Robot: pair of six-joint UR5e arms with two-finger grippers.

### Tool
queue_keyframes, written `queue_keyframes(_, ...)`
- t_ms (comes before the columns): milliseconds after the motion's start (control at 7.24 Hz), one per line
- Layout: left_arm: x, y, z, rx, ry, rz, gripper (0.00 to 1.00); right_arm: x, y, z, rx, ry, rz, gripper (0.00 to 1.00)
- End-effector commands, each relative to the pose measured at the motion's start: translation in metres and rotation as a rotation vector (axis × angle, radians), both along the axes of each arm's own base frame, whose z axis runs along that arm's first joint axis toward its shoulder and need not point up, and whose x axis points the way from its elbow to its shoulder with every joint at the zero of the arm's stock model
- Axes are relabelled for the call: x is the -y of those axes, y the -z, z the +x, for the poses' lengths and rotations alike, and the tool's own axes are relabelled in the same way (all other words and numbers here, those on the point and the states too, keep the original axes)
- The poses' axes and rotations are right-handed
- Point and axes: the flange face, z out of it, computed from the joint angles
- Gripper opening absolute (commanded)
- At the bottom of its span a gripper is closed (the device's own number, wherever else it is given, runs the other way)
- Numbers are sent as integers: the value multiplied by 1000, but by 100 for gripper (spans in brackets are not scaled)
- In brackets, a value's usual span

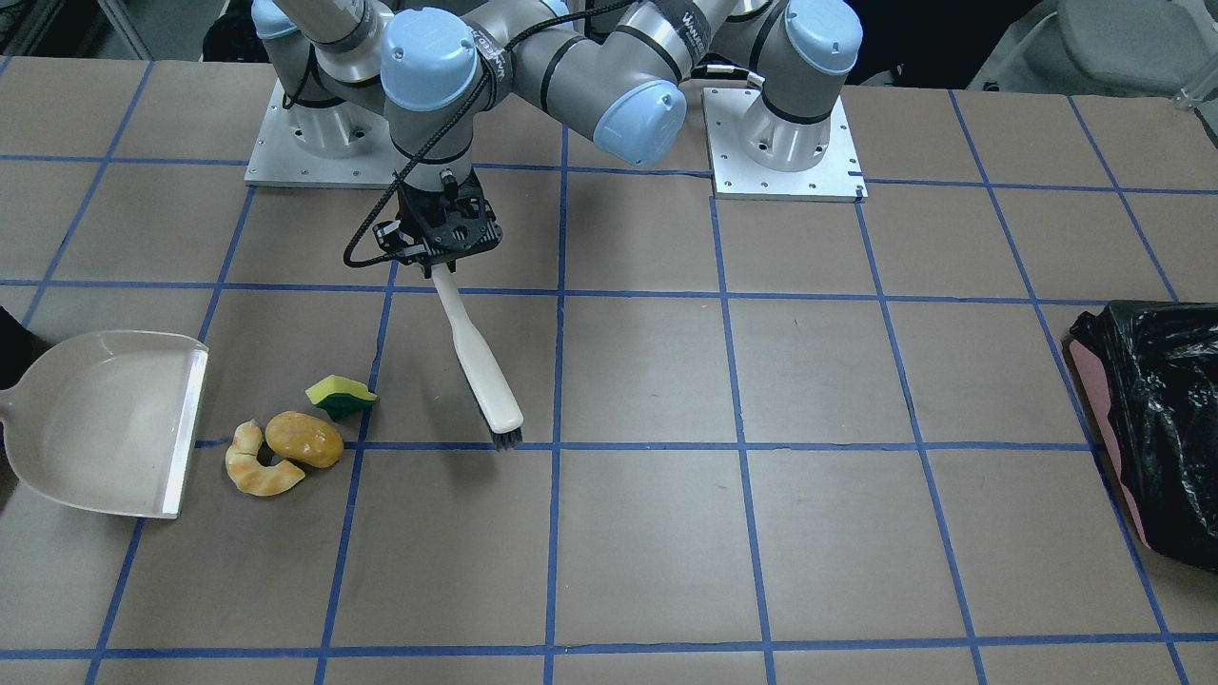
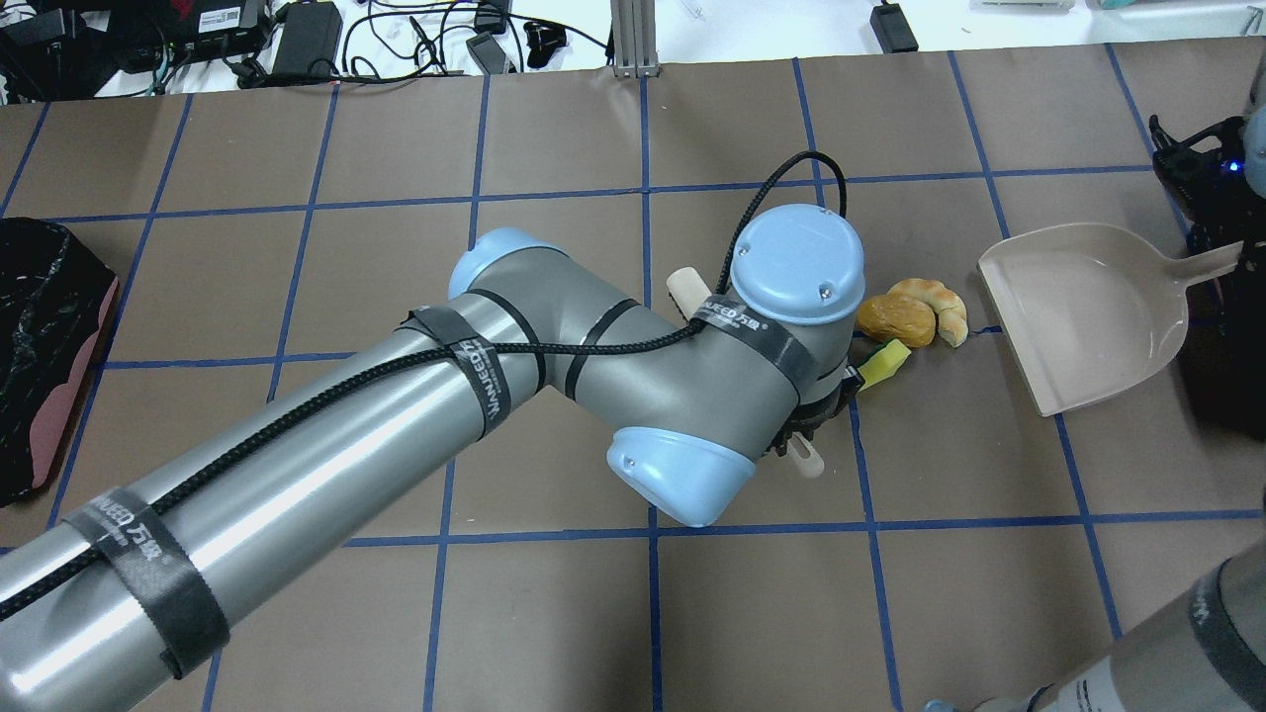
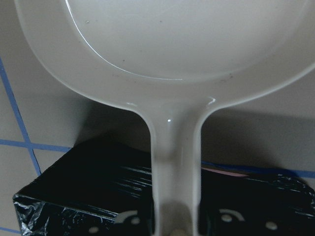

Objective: Sweep and dump trash in nearest bin
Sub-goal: 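Place the dustpan beside the bread while the left gripper brings the brush over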

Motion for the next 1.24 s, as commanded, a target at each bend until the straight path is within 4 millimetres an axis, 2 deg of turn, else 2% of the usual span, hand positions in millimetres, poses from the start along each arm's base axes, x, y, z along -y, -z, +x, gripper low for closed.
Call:
queue_keyframes(0, -5, 7, -10, -54, 65, 39, 0, -4, 5, -3, -5, 41, -2, 0)
queue_keyframes(276, -7, 23, -19, -67, 69, 59, 0, -6, 8, -2, 3, 64, -8, 0)
queue_keyframes(552, -21, 21, -36, -103, 14, 80, 0, -14, 21, 3, -33, 87, -65, 0)
queue_keyframes(828, -25, 14, -60, -115, -44, 83, 0, -16, 23, 4, -40, 83, -76, 0)
queue_keyframes(967, -32, 9, -75, -124, -52, 79, 0, -16, 23, 4, -42, 83, -75, 0)
queue_keyframes(1105, -43, 13, -83, -118, -55, 89, 0, -16, 23, 4, -41, 82, -74, 0)
